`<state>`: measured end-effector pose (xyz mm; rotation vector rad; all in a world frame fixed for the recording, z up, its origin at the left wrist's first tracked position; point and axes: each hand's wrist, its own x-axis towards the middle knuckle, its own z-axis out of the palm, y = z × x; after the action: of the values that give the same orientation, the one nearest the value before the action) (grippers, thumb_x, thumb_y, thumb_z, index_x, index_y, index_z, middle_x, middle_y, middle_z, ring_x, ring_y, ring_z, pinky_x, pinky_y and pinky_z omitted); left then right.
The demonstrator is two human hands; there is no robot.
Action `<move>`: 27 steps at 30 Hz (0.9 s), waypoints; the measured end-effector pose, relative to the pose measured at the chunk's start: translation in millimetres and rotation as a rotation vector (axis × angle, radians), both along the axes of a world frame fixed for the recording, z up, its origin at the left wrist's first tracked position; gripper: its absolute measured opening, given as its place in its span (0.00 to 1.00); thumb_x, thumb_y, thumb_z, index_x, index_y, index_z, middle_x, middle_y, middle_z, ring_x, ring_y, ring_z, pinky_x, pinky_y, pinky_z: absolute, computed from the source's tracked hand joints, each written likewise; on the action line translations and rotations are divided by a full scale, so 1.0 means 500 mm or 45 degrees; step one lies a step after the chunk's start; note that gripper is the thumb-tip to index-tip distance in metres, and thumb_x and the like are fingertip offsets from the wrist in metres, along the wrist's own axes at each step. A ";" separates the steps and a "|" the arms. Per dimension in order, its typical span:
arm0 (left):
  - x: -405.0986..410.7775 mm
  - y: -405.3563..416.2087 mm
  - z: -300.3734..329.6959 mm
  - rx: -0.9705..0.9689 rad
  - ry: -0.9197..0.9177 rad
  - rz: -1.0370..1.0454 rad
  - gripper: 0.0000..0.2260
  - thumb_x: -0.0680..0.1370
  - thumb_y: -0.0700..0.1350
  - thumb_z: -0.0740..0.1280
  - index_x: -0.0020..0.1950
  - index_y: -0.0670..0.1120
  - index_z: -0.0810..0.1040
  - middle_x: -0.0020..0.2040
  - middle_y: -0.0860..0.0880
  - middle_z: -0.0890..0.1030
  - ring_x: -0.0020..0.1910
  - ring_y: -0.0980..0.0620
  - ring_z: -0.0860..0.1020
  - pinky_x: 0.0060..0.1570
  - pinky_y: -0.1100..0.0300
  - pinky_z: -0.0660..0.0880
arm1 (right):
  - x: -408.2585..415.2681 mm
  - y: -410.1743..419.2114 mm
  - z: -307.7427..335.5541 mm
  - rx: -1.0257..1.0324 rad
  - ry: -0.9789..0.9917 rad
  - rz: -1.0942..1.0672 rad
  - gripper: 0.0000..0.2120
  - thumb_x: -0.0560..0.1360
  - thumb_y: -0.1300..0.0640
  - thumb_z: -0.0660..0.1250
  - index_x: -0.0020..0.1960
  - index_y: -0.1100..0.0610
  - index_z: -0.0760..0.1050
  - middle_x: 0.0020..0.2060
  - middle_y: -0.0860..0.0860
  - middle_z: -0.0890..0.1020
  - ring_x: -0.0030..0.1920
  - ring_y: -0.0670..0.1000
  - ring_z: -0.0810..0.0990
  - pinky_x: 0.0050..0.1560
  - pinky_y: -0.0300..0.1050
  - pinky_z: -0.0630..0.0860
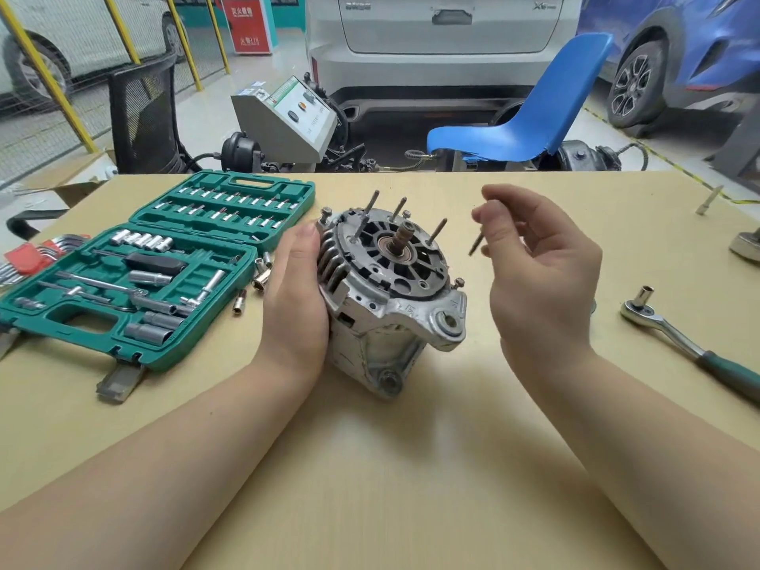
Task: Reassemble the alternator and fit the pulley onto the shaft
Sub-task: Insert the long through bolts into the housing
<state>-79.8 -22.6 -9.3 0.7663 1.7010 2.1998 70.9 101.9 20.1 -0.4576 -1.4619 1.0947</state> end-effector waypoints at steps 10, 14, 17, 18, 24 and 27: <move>-0.021 0.002 -0.014 0.029 0.058 -0.091 0.12 0.86 0.57 0.60 0.53 0.54 0.80 0.49 0.56 0.83 0.53 0.55 0.81 0.63 0.53 0.76 | 0.005 -0.093 0.004 0.519 -0.064 0.256 0.09 0.76 0.68 0.74 0.56 0.62 0.82 0.44 0.53 0.85 0.44 0.51 0.82 0.50 0.37 0.73; -0.024 0.001 -0.016 0.050 0.062 -0.112 0.12 0.86 0.56 0.61 0.55 0.53 0.80 0.49 0.55 0.83 0.54 0.54 0.81 0.62 0.50 0.76 | 0.005 -0.098 -0.007 0.517 -0.105 0.265 0.08 0.75 0.67 0.75 0.52 0.60 0.82 0.43 0.50 0.84 0.43 0.48 0.82 0.50 0.38 0.74; -0.024 0.001 -0.015 0.034 0.068 -0.096 0.11 0.85 0.57 0.61 0.53 0.55 0.81 0.48 0.55 0.83 0.53 0.54 0.81 0.62 0.49 0.76 | 0.005 -0.097 -0.011 0.523 -0.114 0.267 0.07 0.75 0.68 0.74 0.51 0.60 0.82 0.43 0.52 0.84 0.45 0.52 0.82 0.49 0.41 0.75; -0.023 0.002 -0.014 0.034 0.064 -0.096 0.11 0.85 0.58 0.61 0.52 0.56 0.81 0.49 0.55 0.83 0.53 0.53 0.81 0.63 0.47 0.76 | 0.006 -0.097 -0.012 0.524 -0.112 0.270 0.06 0.75 0.68 0.74 0.51 0.61 0.82 0.43 0.53 0.84 0.45 0.53 0.82 0.48 0.43 0.76; -0.024 0.001 -0.014 0.032 0.036 -0.108 0.14 0.84 0.60 0.62 0.56 0.52 0.82 0.52 0.50 0.85 0.56 0.50 0.82 0.64 0.46 0.77 | 0.007 -0.097 -0.013 0.514 -0.131 0.268 0.06 0.75 0.68 0.74 0.50 0.61 0.83 0.43 0.54 0.84 0.45 0.54 0.83 0.46 0.44 0.77; -0.024 0.003 -0.016 0.044 -0.013 -0.118 0.13 0.85 0.57 0.62 0.57 0.50 0.80 0.51 0.50 0.85 0.56 0.50 0.83 0.62 0.48 0.77 | 0.008 -0.099 -0.015 0.498 -0.146 0.276 0.05 0.75 0.68 0.74 0.49 0.61 0.83 0.42 0.54 0.84 0.45 0.53 0.83 0.44 0.43 0.78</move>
<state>-91.9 -20.9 -17.3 0.8240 1.5933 2.1721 74.8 52.6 12.4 -0.0879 -1.8103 0.9281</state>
